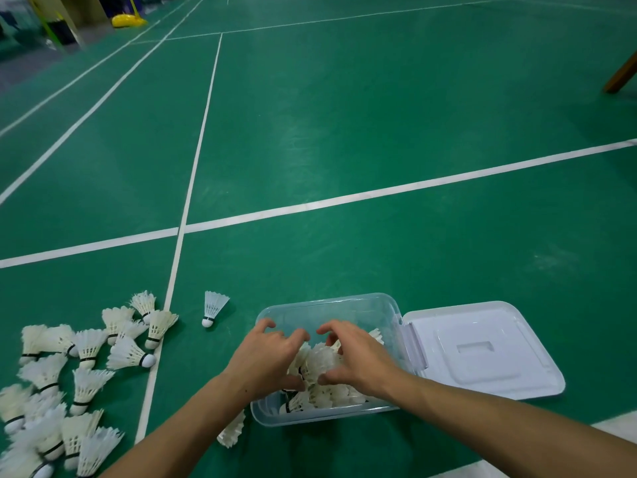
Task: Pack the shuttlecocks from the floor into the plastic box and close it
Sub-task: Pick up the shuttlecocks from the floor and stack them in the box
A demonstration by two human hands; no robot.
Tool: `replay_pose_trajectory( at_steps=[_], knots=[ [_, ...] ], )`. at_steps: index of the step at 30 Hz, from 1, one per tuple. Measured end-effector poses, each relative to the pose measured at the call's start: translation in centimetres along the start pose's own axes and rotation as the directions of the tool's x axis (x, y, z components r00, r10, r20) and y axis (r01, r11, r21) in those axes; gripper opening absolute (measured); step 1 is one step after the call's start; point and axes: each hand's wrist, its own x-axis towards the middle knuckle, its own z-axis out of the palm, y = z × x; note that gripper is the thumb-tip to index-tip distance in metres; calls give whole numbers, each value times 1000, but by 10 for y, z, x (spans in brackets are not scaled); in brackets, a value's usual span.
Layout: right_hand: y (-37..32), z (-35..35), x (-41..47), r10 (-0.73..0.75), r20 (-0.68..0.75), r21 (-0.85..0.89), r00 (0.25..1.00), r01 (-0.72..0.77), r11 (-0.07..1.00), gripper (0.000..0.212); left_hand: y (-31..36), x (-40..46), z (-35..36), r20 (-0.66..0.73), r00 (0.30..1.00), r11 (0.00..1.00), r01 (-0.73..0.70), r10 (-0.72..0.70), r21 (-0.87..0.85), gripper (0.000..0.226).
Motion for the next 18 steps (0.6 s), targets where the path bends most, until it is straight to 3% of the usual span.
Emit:
replay_pose_trajectory(
  at_steps=[4,10,18],
  knots=[
    [1,5,6,-2,63,54,998,-1,999,86,-4,2,5,25,999,999,-37,37,-8,91],
    [11,0,6,45,131,184,990,-69,981,88,-5,5,3,-20,1000,1000,-19,19,-7,67],
    [17,-3,3,30,88,-59,996,-25,998,75,3,6,-5,-50,998,999,-28,27,-17,63]
  ],
)
